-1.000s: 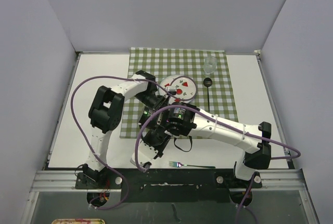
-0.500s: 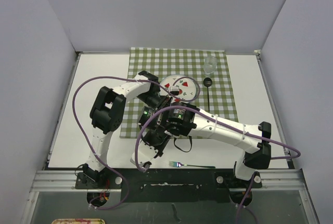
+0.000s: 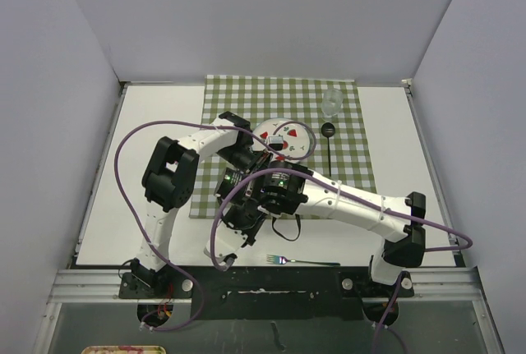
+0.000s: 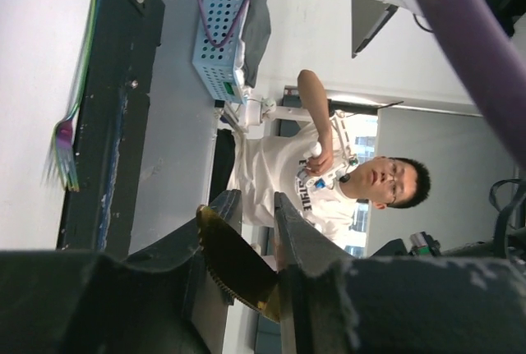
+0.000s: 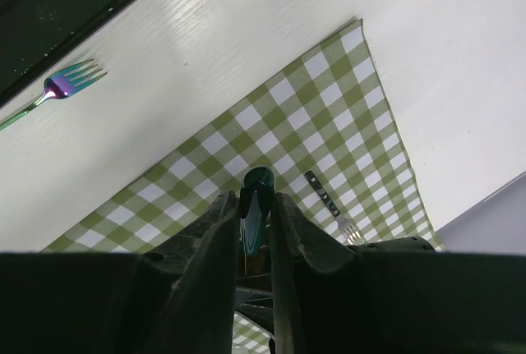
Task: Set the dinner table for one person
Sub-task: Place the knife on the napkin.
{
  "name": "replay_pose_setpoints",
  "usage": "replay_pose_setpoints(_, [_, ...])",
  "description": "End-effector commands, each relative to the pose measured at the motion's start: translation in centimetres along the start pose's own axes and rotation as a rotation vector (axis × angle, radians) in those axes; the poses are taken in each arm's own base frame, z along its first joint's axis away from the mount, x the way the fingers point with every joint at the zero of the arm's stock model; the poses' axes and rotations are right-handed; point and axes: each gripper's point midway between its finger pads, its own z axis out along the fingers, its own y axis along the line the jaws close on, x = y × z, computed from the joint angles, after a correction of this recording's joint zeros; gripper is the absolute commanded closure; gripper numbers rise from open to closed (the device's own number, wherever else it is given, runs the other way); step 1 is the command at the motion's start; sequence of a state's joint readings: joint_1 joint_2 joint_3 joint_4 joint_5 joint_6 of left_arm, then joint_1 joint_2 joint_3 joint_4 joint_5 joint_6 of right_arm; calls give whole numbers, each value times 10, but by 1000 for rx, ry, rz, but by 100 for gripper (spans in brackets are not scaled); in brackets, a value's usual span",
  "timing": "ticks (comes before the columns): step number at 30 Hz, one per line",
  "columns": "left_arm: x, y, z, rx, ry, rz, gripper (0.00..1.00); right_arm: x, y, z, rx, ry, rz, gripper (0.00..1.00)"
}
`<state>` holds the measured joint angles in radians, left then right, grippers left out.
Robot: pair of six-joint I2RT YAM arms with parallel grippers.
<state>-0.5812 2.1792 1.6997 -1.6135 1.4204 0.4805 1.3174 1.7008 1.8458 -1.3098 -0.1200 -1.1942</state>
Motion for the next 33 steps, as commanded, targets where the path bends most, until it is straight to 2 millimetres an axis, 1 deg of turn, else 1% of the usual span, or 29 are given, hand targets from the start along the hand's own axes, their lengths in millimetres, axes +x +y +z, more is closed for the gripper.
replay_pose_setpoints(1, [9, -41, -1, 41, -15, -12, 85, -4, -20, -6, 68, 12, -24, 100])
replay_pose_setpoints(3, [9, -42, -2, 43, -17, -14, 90, -4, -21, -4, 64, 14, -23, 100])
replay_pose_setpoints(6, [10, -43, -2, 45, -18, -10, 93, -3, -20, 1, 56, 20, -23, 100])
replay_pose_setpoints(8, [10, -44, -2, 45, -18, -12, 99, -2, -20, 3, 52, 29, -25, 100])
replay_pose_setpoints(9, [10, -45, -2, 44, -18, -9, 100, -1, -20, 4, 51, 33, -25, 100])
replay_pose_setpoints(14, [10, -47, -3, 41, -19, -9, 100, -2, -22, 5, 54, 36, -29, 100])
replay_pose_setpoints(21, [9, -49, -2, 45, -20, -7, 100, 6, -20, 9, 49, 70, -32, 100])
replay_pose_setpoints(27, [6, -48, -3, 51, -26, -6, 100, 14, -19, 14, 54, 112, -40, 98])
replay_pose_setpoints(33, [3, -48, -4, 56, -32, -5, 100, 32, -13, 24, 31, 198, -60, 97])
